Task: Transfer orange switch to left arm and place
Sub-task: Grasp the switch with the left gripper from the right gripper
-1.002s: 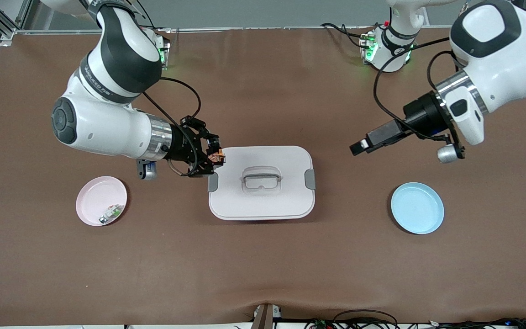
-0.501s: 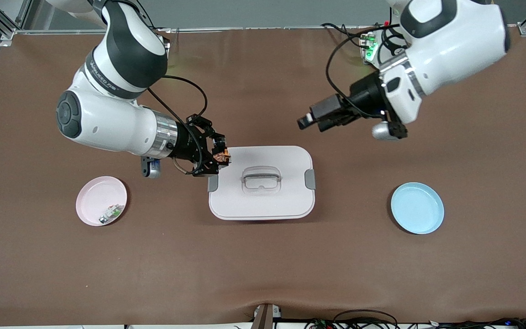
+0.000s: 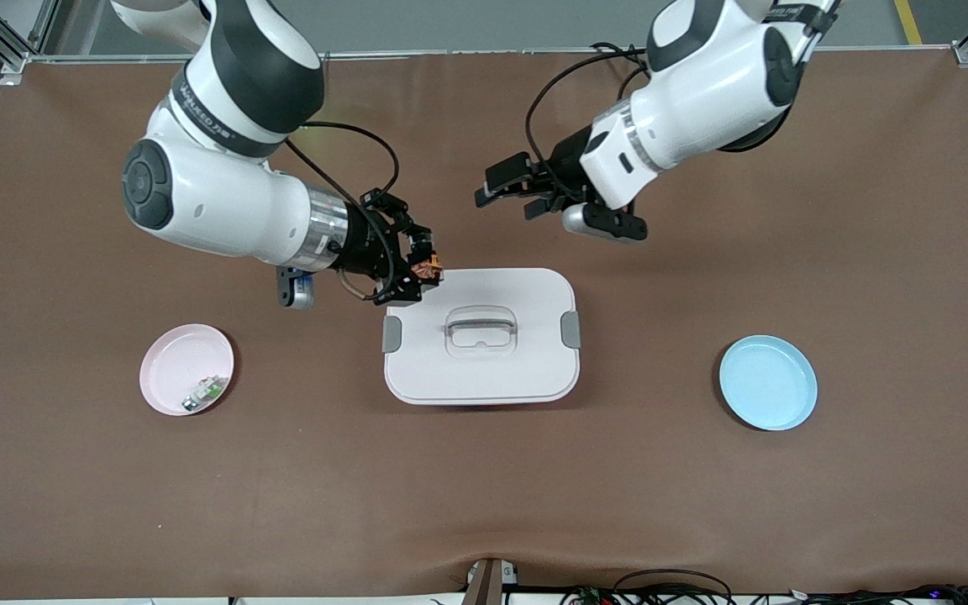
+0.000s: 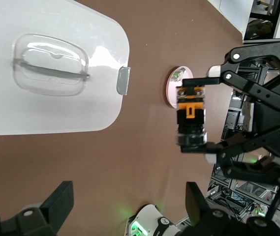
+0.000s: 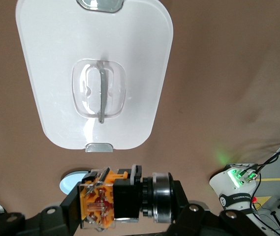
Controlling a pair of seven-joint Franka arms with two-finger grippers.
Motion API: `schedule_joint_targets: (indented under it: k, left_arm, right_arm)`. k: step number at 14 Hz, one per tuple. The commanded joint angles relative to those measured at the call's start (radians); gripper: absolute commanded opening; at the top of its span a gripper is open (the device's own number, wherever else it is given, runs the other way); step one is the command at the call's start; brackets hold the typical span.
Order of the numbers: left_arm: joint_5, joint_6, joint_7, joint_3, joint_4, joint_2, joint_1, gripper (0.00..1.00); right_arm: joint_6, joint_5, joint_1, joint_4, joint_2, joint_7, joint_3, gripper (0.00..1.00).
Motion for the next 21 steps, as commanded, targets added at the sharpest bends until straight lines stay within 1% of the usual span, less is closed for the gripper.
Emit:
schedule_joint_targets:
  k: [1,3,7,10,15,21]
  left_arm:
    - [0.014,0.073,-0.007,-0.005,0.009,0.030,-0.031,1.00]
    - [0.000,0.106,-0.023,-0.005,0.009,0.033,-0.041,1.00]
    - [-0.040,0.158,-0.037,-0.006,0.009,0.047,-0.044,1.00]
    - [-0.040,0.181,-0.038,-0.006,0.009,0.063,-0.045,1.00]
    - [-0.040,0.247,-0.038,-0.006,0.008,0.099,-0.077,1.00]
    - [-0.040,0.259,-0.040,-0.006,0.000,0.106,-0.084,1.00]
  right_arm:
    - [-0.005,0.002,0.044,0.031,0.017,0.026,-0.013,0.00]
    - [-0.002,-0.004,0.051,0.022,0.017,0.026,-0.014,0.00]
    - [0.021,-0.004,0.057,-0.044,-0.005,0.017,-0.014,0.00]
    - [0.019,-0.002,0.066,-0.043,-0.012,0.026,-0.014,0.00]
    - [0.022,0.012,0.086,-0.034,-0.012,0.052,-0.011,0.00]
    - [0.022,0.013,0.100,-0.023,-0.012,0.088,-0.011,0.00]
